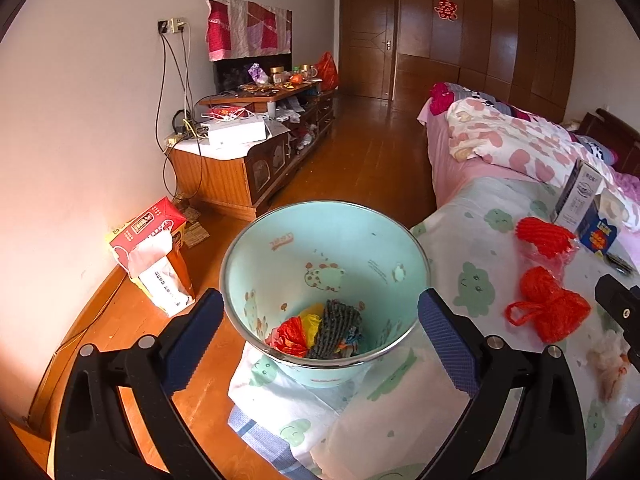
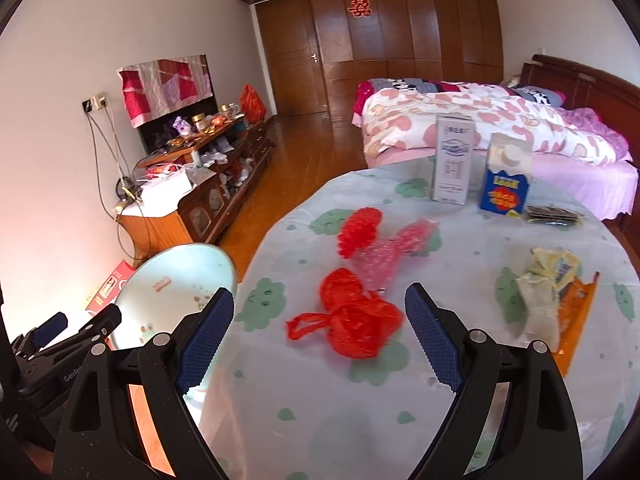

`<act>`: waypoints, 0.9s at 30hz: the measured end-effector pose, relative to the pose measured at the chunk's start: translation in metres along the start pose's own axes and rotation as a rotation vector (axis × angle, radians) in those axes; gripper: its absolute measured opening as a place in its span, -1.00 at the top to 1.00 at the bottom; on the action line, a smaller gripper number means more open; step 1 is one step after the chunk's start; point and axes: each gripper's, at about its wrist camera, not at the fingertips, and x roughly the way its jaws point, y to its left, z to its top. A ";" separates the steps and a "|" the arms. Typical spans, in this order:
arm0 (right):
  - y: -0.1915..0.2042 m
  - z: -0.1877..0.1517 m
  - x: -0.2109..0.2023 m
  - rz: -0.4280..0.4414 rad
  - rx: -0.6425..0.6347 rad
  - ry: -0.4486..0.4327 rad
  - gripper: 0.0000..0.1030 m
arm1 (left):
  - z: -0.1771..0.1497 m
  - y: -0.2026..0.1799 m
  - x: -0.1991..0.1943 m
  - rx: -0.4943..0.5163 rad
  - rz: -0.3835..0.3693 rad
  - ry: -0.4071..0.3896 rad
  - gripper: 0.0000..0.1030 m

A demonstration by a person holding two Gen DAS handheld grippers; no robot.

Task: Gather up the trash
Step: 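Return the right tool to the table and grasp the clear plastic bag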

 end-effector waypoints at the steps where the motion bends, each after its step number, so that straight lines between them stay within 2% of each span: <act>1: -0.006 0.000 -0.003 -0.008 0.005 -0.003 -0.67 | -0.001 -0.005 -0.003 0.007 -0.010 -0.003 -0.86; 17: -0.067 -0.007 -0.033 -0.115 0.041 -0.044 -0.67 | -0.019 -0.072 -0.039 0.143 -0.113 -0.025 -0.86; 27: -0.126 -0.018 -0.054 -0.198 0.086 -0.051 -0.66 | -0.031 -0.106 -0.046 0.214 -0.178 -0.016 -0.86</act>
